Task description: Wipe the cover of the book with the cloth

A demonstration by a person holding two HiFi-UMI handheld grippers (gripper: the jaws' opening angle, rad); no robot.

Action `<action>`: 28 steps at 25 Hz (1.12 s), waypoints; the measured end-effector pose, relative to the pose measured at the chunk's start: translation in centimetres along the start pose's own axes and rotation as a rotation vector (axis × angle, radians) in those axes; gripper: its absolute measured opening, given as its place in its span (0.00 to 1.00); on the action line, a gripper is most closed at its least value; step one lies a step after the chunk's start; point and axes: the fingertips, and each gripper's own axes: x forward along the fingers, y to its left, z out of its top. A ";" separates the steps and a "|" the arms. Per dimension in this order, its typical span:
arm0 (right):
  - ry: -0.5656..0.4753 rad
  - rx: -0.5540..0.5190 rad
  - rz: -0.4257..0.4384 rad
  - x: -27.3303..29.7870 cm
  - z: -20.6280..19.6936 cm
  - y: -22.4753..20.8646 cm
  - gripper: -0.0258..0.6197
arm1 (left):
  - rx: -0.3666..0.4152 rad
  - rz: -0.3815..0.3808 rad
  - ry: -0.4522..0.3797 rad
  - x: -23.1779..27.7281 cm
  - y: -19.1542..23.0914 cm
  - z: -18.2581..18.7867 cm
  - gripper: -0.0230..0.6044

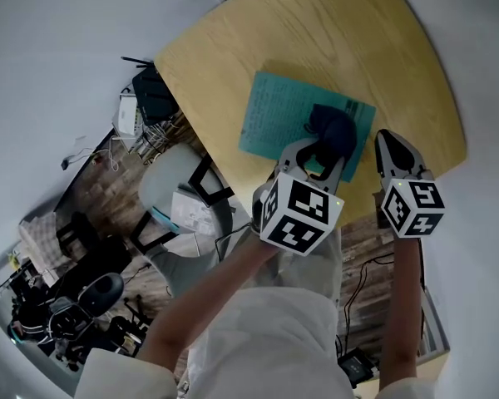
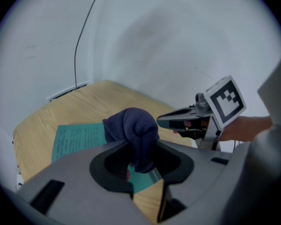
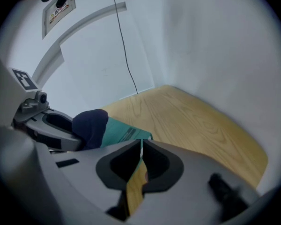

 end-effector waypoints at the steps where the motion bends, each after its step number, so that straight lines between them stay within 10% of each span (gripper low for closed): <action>1: -0.001 0.007 -0.004 -0.2 0.0 -0.3 0.09 | 0.006 0.002 0.000 0.5 0.1 0.4 0.26; 28: 0.012 0.005 0.006 -0.8 -1.3 1.2 0.09 | 0.022 0.016 0.087 3.5 2.8 -1.7 0.27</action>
